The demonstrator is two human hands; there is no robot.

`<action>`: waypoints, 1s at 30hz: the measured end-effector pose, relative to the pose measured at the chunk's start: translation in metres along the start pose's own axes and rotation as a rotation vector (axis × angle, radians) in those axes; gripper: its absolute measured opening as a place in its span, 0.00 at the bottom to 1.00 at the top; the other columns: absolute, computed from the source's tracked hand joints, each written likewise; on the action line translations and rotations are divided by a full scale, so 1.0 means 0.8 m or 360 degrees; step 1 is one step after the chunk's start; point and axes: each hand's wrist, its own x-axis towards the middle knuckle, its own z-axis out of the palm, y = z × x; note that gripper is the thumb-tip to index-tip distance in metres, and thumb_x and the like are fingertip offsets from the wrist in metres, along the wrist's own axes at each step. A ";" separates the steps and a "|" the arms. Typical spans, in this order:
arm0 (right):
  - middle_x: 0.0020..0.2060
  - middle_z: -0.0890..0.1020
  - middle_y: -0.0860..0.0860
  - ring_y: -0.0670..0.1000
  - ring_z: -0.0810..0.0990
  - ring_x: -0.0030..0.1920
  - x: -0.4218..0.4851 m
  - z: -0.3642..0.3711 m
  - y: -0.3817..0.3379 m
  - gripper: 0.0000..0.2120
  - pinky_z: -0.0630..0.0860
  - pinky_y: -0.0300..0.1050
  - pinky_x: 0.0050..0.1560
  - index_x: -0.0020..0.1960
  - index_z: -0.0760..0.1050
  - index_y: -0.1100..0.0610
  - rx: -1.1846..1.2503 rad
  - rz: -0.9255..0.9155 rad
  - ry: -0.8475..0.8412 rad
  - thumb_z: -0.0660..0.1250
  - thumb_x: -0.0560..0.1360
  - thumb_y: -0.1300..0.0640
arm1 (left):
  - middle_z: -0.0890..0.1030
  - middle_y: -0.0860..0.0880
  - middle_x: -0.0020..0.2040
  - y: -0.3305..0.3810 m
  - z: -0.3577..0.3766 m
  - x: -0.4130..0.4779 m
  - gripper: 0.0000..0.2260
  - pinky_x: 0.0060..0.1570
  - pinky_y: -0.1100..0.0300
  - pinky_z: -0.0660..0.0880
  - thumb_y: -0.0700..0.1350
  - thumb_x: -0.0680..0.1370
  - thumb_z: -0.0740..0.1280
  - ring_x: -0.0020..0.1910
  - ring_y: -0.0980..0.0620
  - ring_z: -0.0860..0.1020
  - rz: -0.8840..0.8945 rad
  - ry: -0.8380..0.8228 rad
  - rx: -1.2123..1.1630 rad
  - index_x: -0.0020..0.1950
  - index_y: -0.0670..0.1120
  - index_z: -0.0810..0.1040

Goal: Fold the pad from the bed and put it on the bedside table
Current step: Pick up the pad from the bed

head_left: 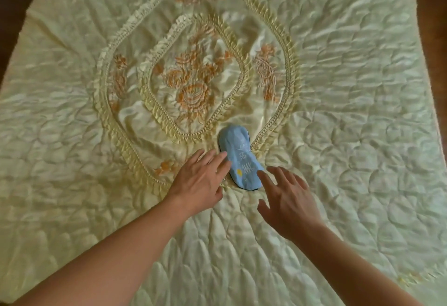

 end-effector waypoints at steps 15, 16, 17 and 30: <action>0.73 0.72 0.61 0.60 0.74 0.70 0.062 0.110 -0.007 0.34 0.78 0.55 0.62 0.75 0.67 0.63 -0.0124 -0.0032 0.0124 0.70 0.71 0.59 | 0.64 0.43 0.78 -0.025 0.099 0.084 0.35 0.76 0.48 0.57 0.53 0.72 0.68 0.78 0.43 0.58 0.0254 0.0157 -0.0069 0.78 0.49 0.61; 0.73 0.73 0.60 0.60 0.75 0.69 0.063 0.113 -0.006 0.32 0.79 0.55 0.60 0.74 0.68 0.62 -0.0102 -0.0023 0.0146 0.69 0.71 0.58 | 0.68 0.42 0.76 -0.024 0.098 0.085 0.34 0.75 0.47 0.60 0.51 0.72 0.68 0.77 0.42 0.61 0.0255 0.0201 -0.0105 0.77 0.48 0.64; 0.72 0.74 0.59 0.59 0.76 0.68 0.064 0.116 -0.004 0.31 0.80 0.54 0.58 0.73 0.70 0.61 -0.0078 -0.0018 0.0178 0.69 0.71 0.59 | 0.71 0.42 0.73 -0.021 0.098 0.089 0.32 0.74 0.47 0.63 0.50 0.72 0.69 0.75 0.41 0.64 0.0262 0.0249 -0.0140 0.75 0.47 0.67; 0.39 0.83 0.49 0.52 0.80 0.39 0.058 -0.013 0.005 0.02 0.76 0.38 0.39 0.46 0.80 0.56 0.1003 0.0319 0.0431 0.69 0.76 0.59 | 0.84 0.47 0.51 0.005 0.017 0.061 0.06 0.51 0.49 0.77 0.43 0.79 0.66 0.50 0.49 0.81 -0.0116 0.0353 -0.1578 0.52 0.45 0.81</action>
